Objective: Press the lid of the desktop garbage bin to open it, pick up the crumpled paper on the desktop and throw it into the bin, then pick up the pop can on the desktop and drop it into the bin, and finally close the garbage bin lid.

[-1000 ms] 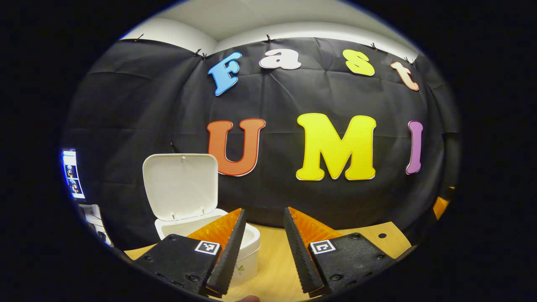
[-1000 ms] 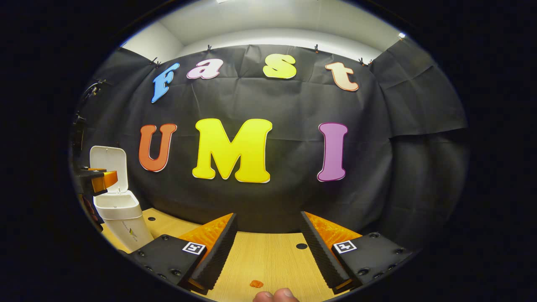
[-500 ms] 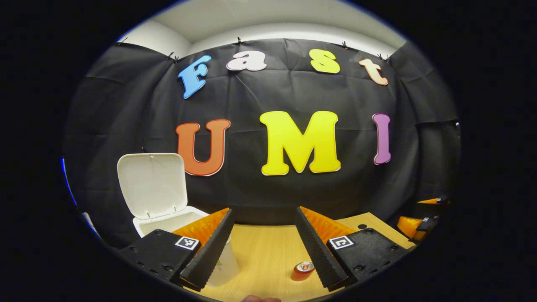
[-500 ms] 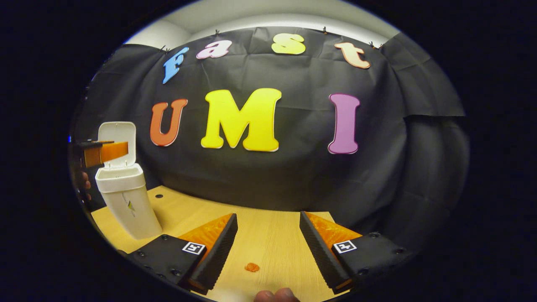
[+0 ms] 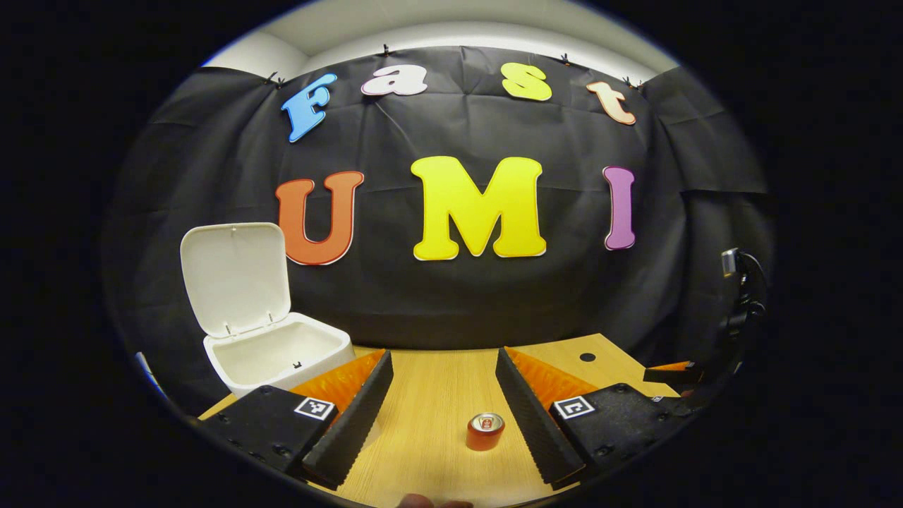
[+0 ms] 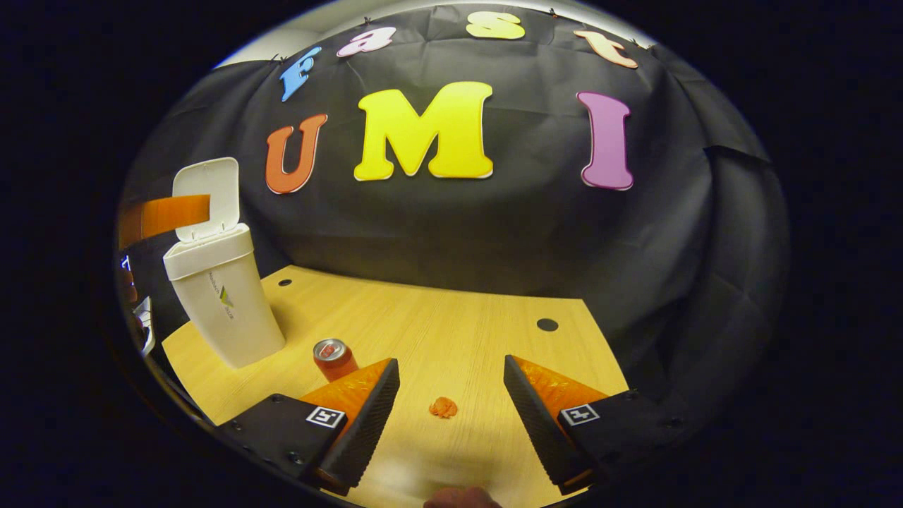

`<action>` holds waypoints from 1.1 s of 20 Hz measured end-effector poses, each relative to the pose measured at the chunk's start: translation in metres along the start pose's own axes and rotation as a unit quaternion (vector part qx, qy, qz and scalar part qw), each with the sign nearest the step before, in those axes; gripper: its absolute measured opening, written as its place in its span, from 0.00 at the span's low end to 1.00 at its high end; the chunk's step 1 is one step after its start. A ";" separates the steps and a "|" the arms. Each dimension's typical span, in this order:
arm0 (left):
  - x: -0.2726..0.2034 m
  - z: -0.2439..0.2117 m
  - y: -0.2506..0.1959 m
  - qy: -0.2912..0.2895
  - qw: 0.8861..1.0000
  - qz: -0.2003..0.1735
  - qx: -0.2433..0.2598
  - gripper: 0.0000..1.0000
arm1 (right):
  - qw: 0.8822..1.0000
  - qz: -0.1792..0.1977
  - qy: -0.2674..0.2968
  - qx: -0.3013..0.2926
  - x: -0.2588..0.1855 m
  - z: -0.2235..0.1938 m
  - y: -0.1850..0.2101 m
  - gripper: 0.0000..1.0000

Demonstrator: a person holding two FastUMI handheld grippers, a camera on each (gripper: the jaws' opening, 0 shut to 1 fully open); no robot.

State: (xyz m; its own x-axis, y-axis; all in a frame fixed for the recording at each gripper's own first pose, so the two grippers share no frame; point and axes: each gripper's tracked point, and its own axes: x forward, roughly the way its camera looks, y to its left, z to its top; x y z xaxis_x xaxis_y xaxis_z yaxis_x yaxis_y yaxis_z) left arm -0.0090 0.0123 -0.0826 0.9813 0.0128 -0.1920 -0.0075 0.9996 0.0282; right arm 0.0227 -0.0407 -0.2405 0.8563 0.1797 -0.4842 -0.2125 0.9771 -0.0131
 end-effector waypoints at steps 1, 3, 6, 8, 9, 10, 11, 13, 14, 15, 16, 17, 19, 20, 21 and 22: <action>-0.003 -0.001 -0.002 0.003 1.000 -0.004 0.003 0.96 | 1.000 0.005 0.015 -0.001 0.007 -0.009 0.001 0.94; -0.009 -0.001 -0.005 0.005 1.000 -0.007 0.011 0.96 | 0.999 0.011 0.041 -0.001 0.019 -0.027 0.002 0.95; -0.020 -0.001 -0.005 0.007 1.000 -0.004 0.019 0.96 | 0.997 0.019 0.077 -0.001 0.041 -0.055 0.006 0.95; -0.026 -0.002 -0.004 0.011 1.000 0.001 0.027 0.96 | 0.995 0.030 0.098 -0.017 0.054 -0.071 0.011 0.95; -0.029 -0.003 -0.001 0.015 0.999 0.005 0.030 0.97 | 0.993 0.034 0.106 -0.028 0.061 -0.077 0.012 0.94; -0.031 -0.007 0.002 0.019 0.999 0.009 0.033 0.97 | 0.992 0.037 0.112 -0.032 0.069 -0.084 0.012 0.94; -0.034 -0.010 0.006 0.026 0.999 0.015 0.036 0.96 | 0.991 0.039 0.122 -0.031 0.077 -0.089 0.012 0.94; -0.040 -0.014 0.017 0.036 0.998 0.032 0.038 0.96 | 0.988 0.041 0.147 -0.028 0.092 -0.104 0.010 0.94; -0.044 -0.016 0.022 0.040 0.998 0.041 0.037 0.97 | 0.986 0.040 0.159 -0.027 0.100 -0.112 0.009 0.95; -0.047 -0.016 0.026 0.041 0.997 0.050 0.037 0.96 | 0.984 0.040 0.171 -0.024 0.106 -0.118 0.008 0.96; -0.051 -0.016 0.030 0.042 0.997 0.058 0.038 0.96 | 0.983 0.038 0.180 -0.023 0.113 -0.125 0.007 0.96; -0.055 -0.016 0.033 0.044 0.996 0.067 0.041 0.96 | 0.981 0.039 0.189 -0.022 0.120 -0.131 0.007 0.96; -0.064 -0.019 0.044 0.048 0.995 0.083 0.042 0.97 | 0.979 0.042 0.199 -0.028 0.129 -0.138 0.010 0.96; -0.067 -0.021 0.049 0.050 0.994 0.091 0.041 0.97 | 0.978 0.044 0.202 -0.029 0.132 -0.140 0.012 0.96; -0.071 -0.025 0.053 0.055 0.993 0.097 0.040 0.96 | 0.977 0.046 0.205 -0.030 0.134 -0.141 0.014 0.96; -0.074 -0.027 0.058 0.060 0.992 0.104 0.041 0.97 | 0.976 0.047 0.208 -0.027 0.135 -0.143 0.015 0.91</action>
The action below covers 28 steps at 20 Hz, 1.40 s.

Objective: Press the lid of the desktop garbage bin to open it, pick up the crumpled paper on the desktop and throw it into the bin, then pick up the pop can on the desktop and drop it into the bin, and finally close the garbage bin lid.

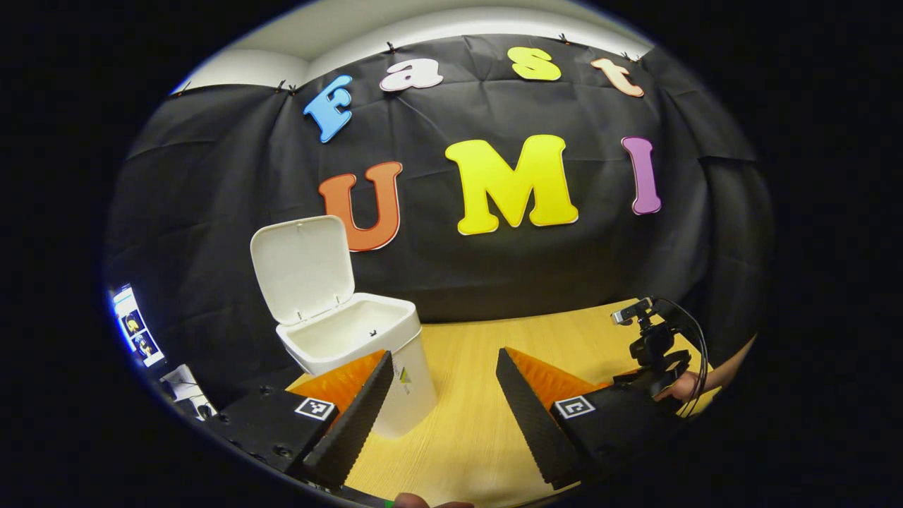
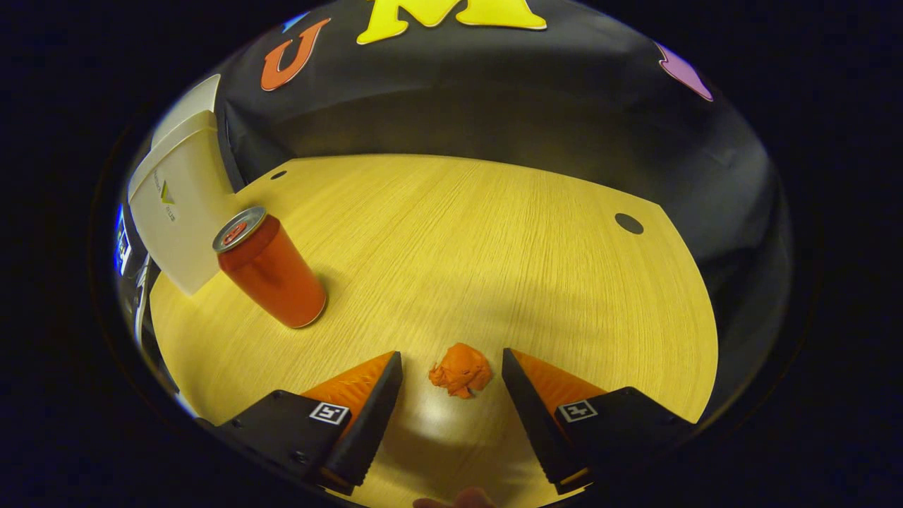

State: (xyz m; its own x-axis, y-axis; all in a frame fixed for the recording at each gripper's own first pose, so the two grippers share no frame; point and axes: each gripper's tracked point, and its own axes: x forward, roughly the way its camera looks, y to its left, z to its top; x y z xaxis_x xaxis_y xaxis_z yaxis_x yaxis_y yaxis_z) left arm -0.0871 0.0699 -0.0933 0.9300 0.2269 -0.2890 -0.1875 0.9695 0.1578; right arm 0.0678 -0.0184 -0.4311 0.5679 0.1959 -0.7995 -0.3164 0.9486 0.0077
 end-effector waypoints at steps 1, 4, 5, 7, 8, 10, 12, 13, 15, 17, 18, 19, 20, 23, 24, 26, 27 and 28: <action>-0.002 -0.001 0.005 0.002 1.000 0.006 -0.001 0.97 | 1.000 0.000 0.004 0.002 0.001 -0.002 0.001 0.89; -0.005 0.001 0.013 0.000 1.000 0.019 0.001 0.96 | 1.000 -0.006 0.019 0.010 0.004 -0.008 -0.003 0.70; -0.005 0.000 0.015 0.000 1.000 0.021 0.001 0.96 | 1.000 -0.008 0.020 0.016 0.004 -0.009 -0.002 0.60; -0.006 0.000 0.015 0.001 1.000 0.021 -0.002 0.96 | 1.000 -0.005 0.025 0.013 0.005 -0.009 -0.002 0.46; -0.006 0.001 0.014 0.001 1.000 0.021 -0.003 0.96 | 1.000 -0.013 0.025 0.009 0.007 -0.009 -0.005 0.46; -0.009 0.000 0.014 0.001 1.000 0.022 -0.002 0.96 | 0.999 -0.015 0.031 0.017 0.002 -0.008 -0.007 0.21; -0.011 0.003 0.016 -0.001 1.000 0.024 -0.001 0.97 | 0.999 -0.020 0.037 0.027 0.001 -0.010 -0.007 0.10; -0.012 0.002 0.018 -0.002 1.000 0.024 -0.001 0.97 | 0.999 -0.012 0.041 0.033 0.000 -0.011 -0.003 0.10; -0.013 0.004 0.019 -0.006 1.000 0.026 -0.003 0.96 | 0.999 -0.002 0.033 0.034 -0.013 -0.006 0.002 0.10; -0.013 0.003 0.020 -0.007 1.000 0.025 -0.012 0.97 | 0.999 0.006 0.015 0.036 -0.030 0.010 0.010 0.10; -0.013 0.003 0.020 -0.008 1.000 0.024 -0.016 0.97 | 0.999 0.014 0.007 0.043 -0.041 0.019 0.015 0.09; -0.013 0.002 0.020 -0.009 1.000 0.023 -0.019 0.96 | 0.998 0.025 -0.002 0.057 -0.053 0.031 0.023 0.10; -0.012 0.002 0.021 -0.011 0.999 0.023 -0.022 0.96 | 0.997 0.034 -0.012 0.067 -0.065 0.044 0.032 0.09; -0.011 0.002 0.023 -0.017 0.999 0.019 -0.031 0.97 | 0.995 0.059 -0.062 0.052 -0.110 0.094 0.056 0.10; -0.011 0.002 0.025 -0.020 0.999 0.018 -0.033 0.97 | 0.993 0.069 -0.084 0.041 -0.126 0.113 0.068 0.10; -0.008 0.002 0.032 -0.023 0.999 0.019 -0.037 0.97 | 0.987 0.094 -0.129 0.021 -0.157 0.154 0.097 0.09; -0.007 0.002 0.037 -0.024 0.999 0.022 -0.038 0.97 | 0.983 0.105 -0.150 0.014 -0.171 0.172 0.111 0.09; -0.008 0.003 0.043 -0.027 0.998 0.026 -0.040 0.97 | 0.979 0.115 -0.168 0.011 -0.182 0.189 0.124 0.09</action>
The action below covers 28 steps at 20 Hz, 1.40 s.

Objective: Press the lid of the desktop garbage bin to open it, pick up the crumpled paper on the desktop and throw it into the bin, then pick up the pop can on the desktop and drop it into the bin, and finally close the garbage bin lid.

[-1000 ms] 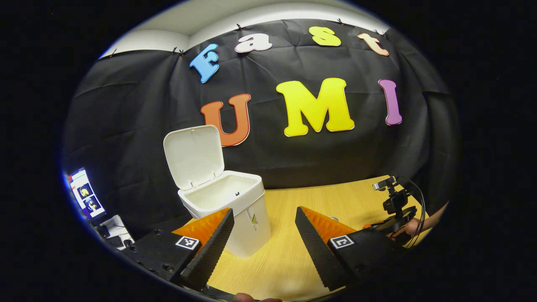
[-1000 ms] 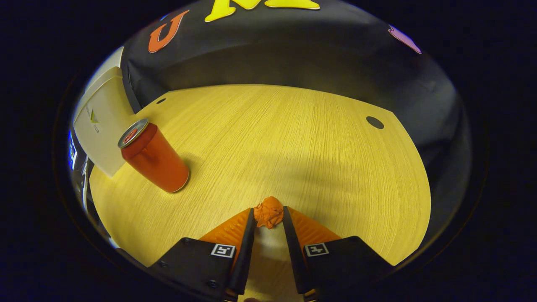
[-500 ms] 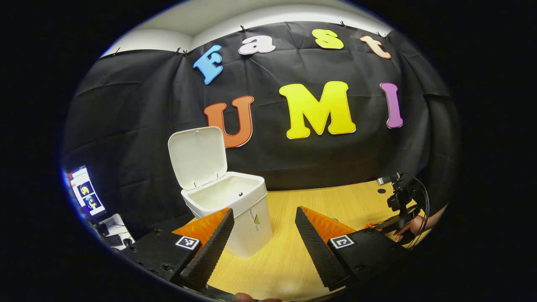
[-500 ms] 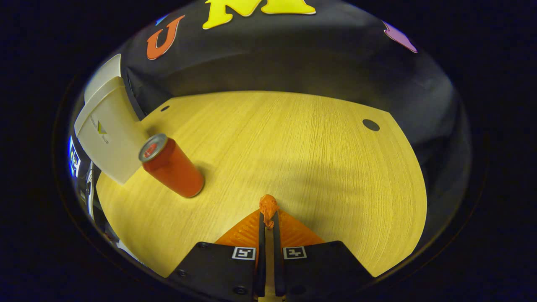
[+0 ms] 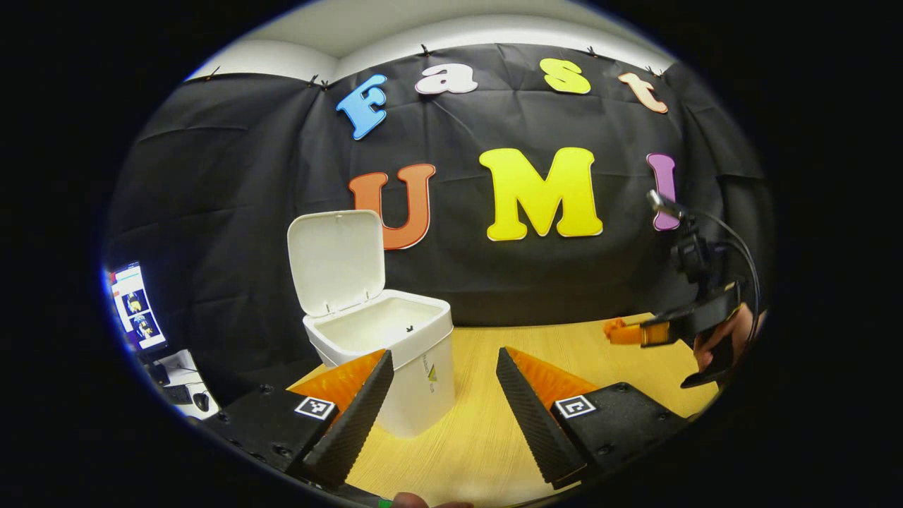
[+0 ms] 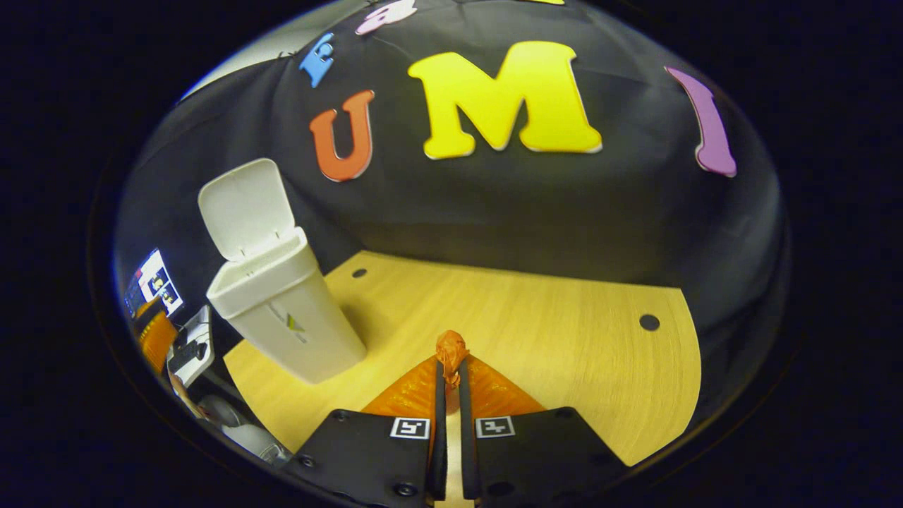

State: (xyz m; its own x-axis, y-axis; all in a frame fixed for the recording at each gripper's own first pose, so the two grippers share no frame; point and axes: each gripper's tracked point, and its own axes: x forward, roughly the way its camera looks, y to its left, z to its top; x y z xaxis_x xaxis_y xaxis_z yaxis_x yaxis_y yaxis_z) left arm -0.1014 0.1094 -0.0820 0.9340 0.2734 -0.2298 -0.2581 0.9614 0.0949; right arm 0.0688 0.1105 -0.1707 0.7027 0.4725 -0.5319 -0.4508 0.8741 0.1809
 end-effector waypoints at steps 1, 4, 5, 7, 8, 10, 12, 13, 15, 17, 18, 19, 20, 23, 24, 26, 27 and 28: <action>-0.001 0.002 0.004 -0.003 1.000 0.002 -0.002 0.97 | 1.000 0.011 -0.012 -0.001 0.000 0.013 0.016 0.09; -0.005 0.007 0.025 -0.012 1.000 0.014 -0.003 0.97 | 0.998 0.042 -0.044 -0.017 0.003 0.049 0.057 0.09; -0.007 0.006 0.034 -0.013 1.000 0.020 -0.002 0.97 | 0.997 0.053 -0.054 -0.022 0.004 0.060 0.074 0.09; -0.011 0.001 0.054 -0.009 0.999 0.034 0.002 0.97 | 0.995 0.073 -0.059 -0.034 0.015 0.070 0.107 0.08; -0.015 0.000 0.062 -0.007 0.999 0.042 0.000 0.97 | 0.994 0.084 -0.059 -0.040 0.022 0.074 0.121 0.08; -0.019 -0.003 0.081 -0.003 0.998 0.058 -0.006 0.97 | 0.991 0.106 -0.059 -0.052 0.034 0.080 0.154 0.08; -0.024 -0.005 0.100 -0.004 0.997 0.079 -0.010 0.97 | 0.988 0.127 -0.057 -0.066 0.047 0.082 0.187 0.08; -0.027 -0.006 0.109 -0.004 0.996 0.089 -0.012 0.97 | 0.986 0.139 -0.055 -0.076 0.053 0.082 0.204 0.08; -0.033 -0.007 0.125 -0.002 0.994 0.108 -0.013 0.97 | 0.980 0.165 -0.047 -0.097 0.066 0.076 0.238 0.08; -0.039 -0.010 0.138 0.000 0.992 0.126 -0.014 0.97 | 0.976 0.184 -0.034 -0.112 0.080 0.069 0.264 0.08; -0.042 -0.011 0.144 0.001 0.991 0.132 -0.015 0.96 | 0.974 0.191 -0.029 -0.118 0.086 0.067 0.275 0.08; -0.044 -0.011 0.149 0.002 0.990 0.138 -0.015 0.96 | 0.972 0.197 -0.027 -0.123 0.091 0.065 0.285 0.08; -0.046 -0.013 0.153 0.004 0.989 0.144 -0.016 0.97 | 0.971 0.201 -0.026 -0.128 0.098 0.063 0.295 0.08; -0.050 -0.018 0.162 0.011 0.988 0.155 -0.020 0.97 | 0.967 0.209 -0.013 -0.143 0.114 0.051 0.315 0.08; -0.052 -0.019 0.164 0.012 0.987 0.158 -0.021 0.97 | 0.967 0.208 -0.009 -0.147 0.119 0.049 0.318 0.09; -0.050 -0.021 0.166 0.013 0.987 0.160 -0.023 0.97 | 0.967 0.203 -0.007 -0.156 0.127 0.045 0.321 0.09; -0.050 -0.022 0.166 0.015 0.986 0.161 -0.024 0.96 | 0.967 0.201 -0.008 -0.158 0.129 0.045 0.321 0.09; -0.051 -0.023 0.166 0.017 0.987 0.161 -0.025 0.96 | 0.966 0.202 -0.006 -0.159 0.130 0.044 0.322 0.12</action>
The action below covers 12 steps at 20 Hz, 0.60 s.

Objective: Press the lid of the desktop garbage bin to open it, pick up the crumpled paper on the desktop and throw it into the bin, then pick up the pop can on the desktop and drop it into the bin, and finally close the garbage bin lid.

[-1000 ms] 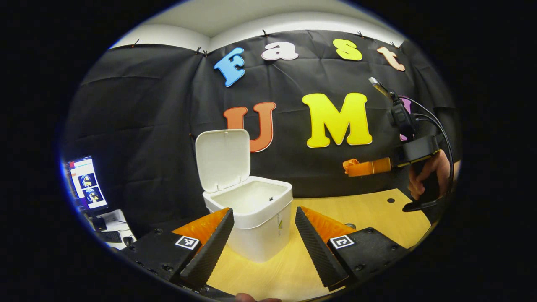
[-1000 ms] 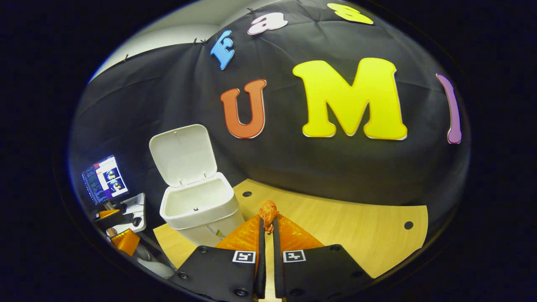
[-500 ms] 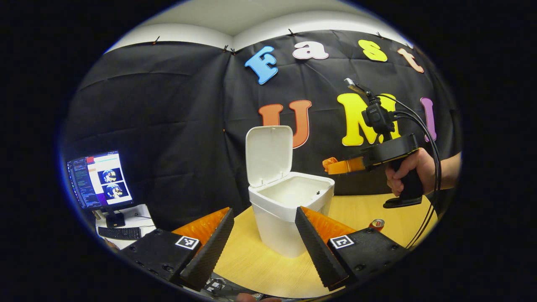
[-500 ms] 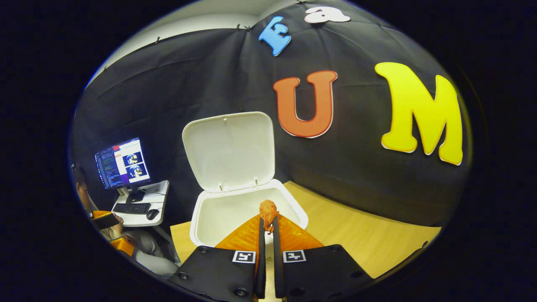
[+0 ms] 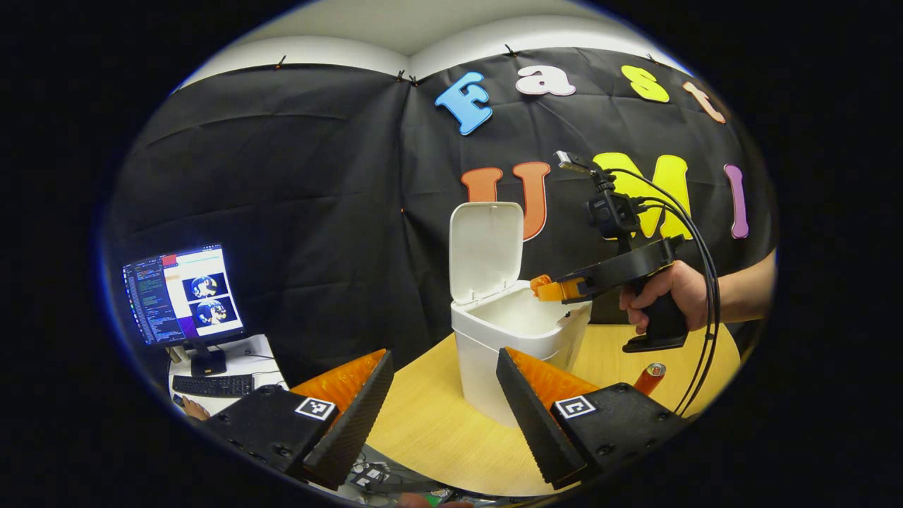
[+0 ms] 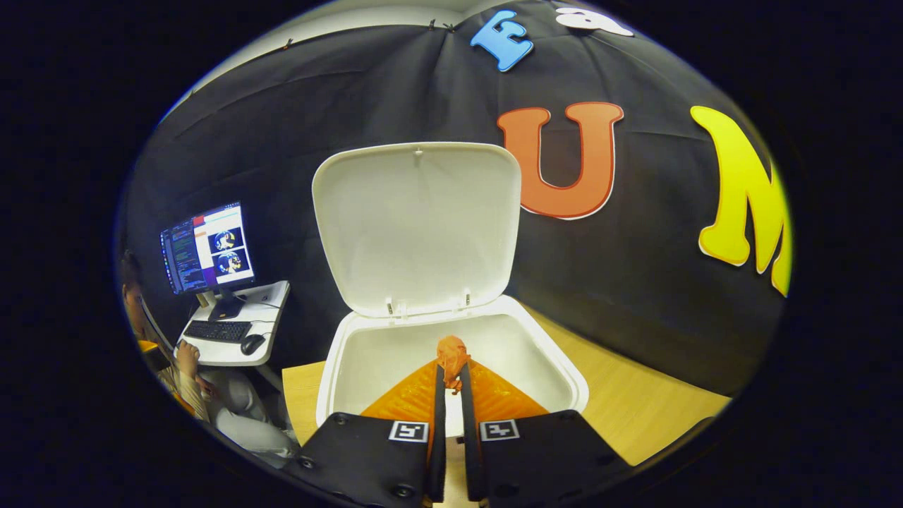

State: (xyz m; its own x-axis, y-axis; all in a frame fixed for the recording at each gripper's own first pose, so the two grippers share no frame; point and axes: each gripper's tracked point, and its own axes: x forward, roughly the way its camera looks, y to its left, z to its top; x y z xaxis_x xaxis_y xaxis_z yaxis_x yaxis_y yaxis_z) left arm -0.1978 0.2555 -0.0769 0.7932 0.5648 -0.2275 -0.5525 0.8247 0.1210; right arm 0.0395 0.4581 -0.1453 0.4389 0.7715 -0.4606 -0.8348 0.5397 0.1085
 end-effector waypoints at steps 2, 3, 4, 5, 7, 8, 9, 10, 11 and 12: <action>0.002 0.000 -0.001 0.000 1.000 -0.002 0.000 0.97 | 1.000 -0.005 0.003 0.000 0.004 -0.004 -0.002 0.21; 0.002 -0.001 -0.003 -0.001 1.000 -0.005 0.001 0.97 | 1.000 -0.008 0.003 0.001 0.004 -0.004 -0.005 0.23; 0.002 0.000 -0.006 -0.002 1.000 -0.009 -0.001 0.97 | 1.000 -0.011 0.003 0.005 0.004 -0.004 -0.007 0.29; 0.004 0.001 -0.009 -0.005 1.000 -0.016 -0.004 0.96 | 1.000 -0.012 -0.001 0.010 0.002 -0.002 -0.007 0.31; 0.008 0.000 -0.013 -0.008 1.000 -0.026 -0.009 0.97 | 1.000 -0.015 -0.001 0.010 0.001 -0.004 -0.010 0.51; 0.009 -0.001 -0.016 -0.006 1.000 -0.029 -0.011 0.97 | 1.000 -0.018 -0.001 0.010 -0.001 -0.004 -0.013 0.55; 0.010 0.000 -0.022 -0.007 0.999 -0.037 -0.013 0.97 | 1.000 -0.021 -0.005 0.016 -0.006 -0.001 -0.013 0.55; 0.012 0.000 -0.027 -0.010 0.999 -0.048 -0.016 0.97 | 1.000 -0.018 -0.011 0.020 -0.012 0.002 -0.013 0.55; 0.013 0.002 -0.036 -0.014 0.998 -0.064 -0.020 0.97 | 0.999 -0.019 -0.017 0.019 -0.018 0.005 -0.014 0.65; 0.015 0.003 -0.042 -0.016 0.997 -0.077 -0.021 0.97 | 0.999 -0.025 -0.023 0.012 -0.025 0.006 -0.019 0.63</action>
State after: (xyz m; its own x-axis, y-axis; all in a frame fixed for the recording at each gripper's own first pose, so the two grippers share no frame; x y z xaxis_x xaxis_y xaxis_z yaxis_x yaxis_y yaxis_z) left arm -0.1618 0.2289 -0.0822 0.8765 0.4336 -0.2092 -0.4339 0.8997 0.0467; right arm 0.0460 0.4306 -0.1307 0.4947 0.7585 -0.4242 -0.8038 0.5849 0.1086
